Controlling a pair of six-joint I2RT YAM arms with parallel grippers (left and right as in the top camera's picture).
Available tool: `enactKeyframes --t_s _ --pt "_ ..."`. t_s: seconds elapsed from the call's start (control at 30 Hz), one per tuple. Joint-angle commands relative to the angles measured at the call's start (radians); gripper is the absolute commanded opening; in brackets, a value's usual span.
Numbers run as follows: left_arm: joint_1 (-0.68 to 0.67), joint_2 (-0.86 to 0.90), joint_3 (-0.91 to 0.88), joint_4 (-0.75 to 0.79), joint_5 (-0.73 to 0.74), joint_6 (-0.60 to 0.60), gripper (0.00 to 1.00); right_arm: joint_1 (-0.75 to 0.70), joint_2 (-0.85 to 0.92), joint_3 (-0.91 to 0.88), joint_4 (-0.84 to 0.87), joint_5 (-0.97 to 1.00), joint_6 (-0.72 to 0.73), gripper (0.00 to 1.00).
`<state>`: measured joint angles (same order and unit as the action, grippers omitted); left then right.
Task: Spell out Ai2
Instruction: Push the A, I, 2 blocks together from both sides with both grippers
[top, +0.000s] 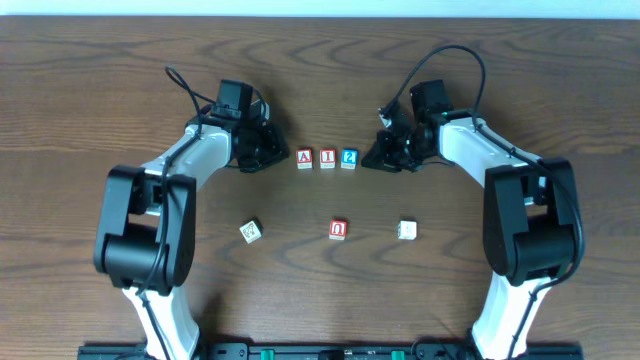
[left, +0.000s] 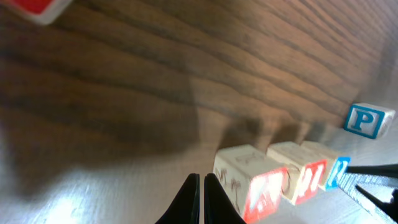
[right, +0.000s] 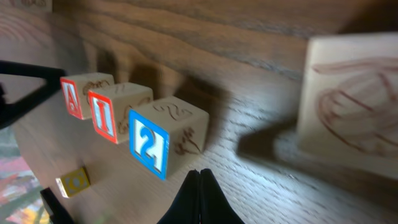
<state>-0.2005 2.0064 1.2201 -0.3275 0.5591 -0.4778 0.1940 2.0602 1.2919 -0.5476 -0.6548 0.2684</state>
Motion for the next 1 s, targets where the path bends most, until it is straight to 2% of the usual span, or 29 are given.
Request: enactKeyframes --t_s 0.0,0.47,0.97 --pt "-0.006 0.021 0.003 0.021 0.037 -0.023 0.06 0.013 0.014 0.004 0.01 -0.007 0.035 0.01" --pt "-0.042 0.023 0.004 0.075 0.042 -0.056 0.06 0.047 0.037 0.011 0.085 -0.012 0.102 0.01" --pt "-0.043 0.023 0.003 0.071 0.041 -0.104 0.06 0.056 0.037 0.013 0.083 -0.011 0.102 0.01"
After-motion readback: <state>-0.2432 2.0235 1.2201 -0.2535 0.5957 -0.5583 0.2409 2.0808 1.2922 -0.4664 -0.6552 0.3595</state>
